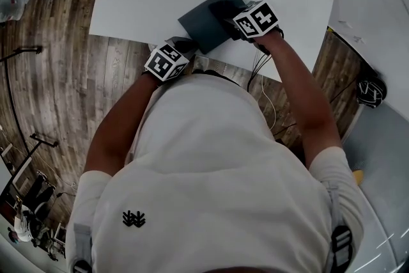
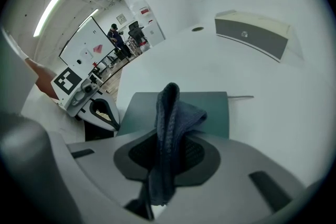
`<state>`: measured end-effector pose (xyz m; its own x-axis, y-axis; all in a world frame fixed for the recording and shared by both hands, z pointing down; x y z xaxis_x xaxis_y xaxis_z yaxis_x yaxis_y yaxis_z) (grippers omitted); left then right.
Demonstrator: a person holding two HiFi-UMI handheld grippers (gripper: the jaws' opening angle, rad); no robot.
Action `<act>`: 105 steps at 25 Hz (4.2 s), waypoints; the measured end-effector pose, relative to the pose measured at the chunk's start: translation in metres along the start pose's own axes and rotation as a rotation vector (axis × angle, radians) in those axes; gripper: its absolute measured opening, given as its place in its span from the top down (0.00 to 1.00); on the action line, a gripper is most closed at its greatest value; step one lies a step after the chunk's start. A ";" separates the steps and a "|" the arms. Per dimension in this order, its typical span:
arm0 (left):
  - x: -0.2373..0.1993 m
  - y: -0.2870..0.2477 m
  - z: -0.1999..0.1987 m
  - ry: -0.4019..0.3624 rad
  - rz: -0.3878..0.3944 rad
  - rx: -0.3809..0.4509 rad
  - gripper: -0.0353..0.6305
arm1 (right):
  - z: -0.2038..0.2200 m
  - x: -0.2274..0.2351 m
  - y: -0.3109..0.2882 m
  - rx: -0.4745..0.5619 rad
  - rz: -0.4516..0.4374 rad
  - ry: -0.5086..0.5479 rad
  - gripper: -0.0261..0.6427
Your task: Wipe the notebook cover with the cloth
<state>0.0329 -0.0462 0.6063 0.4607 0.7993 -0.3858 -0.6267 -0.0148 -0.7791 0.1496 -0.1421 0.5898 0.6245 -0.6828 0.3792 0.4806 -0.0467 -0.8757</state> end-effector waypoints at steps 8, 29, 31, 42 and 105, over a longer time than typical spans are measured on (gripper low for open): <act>0.002 -0.001 0.000 0.009 0.013 -0.006 0.94 | 0.012 0.044 0.023 -0.002 0.087 -0.046 0.86; 0.004 -0.003 -0.003 0.023 0.038 -0.021 0.94 | -0.050 -0.062 -0.018 -0.013 -0.063 0.125 0.87; 0.003 -0.003 -0.003 0.026 0.041 -0.021 0.94 | -0.058 -0.075 -0.029 -0.025 -0.092 0.139 0.87; 0.005 -0.004 -0.003 0.031 0.048 -0.027 0.94 | -0.056 -0.038 -0.029 -0.053 -0.069 0.094 0.86; 0.000 0.015 0.005 0.104 0.101 0.057 0.94 | 0.022 0.038 0.069 0.137 0.221 -0.095 0.86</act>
<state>0.0202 -0.0439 0.5971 0.4541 0.7290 -0.5122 -0.7065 -0.0557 -0.7055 0.2201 -0.1547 0.5505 0.7750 -0.5940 0.2158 0.4015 0.1992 -0.8939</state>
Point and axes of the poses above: the fingertips, and each gripper's own axes: y backward along the fingers, x to its right, z out of its underside, the point moved 3 cm from there along y, backward along the fingers, and after that the axes turned 7 degrees about -x, right-handed, at the moved point
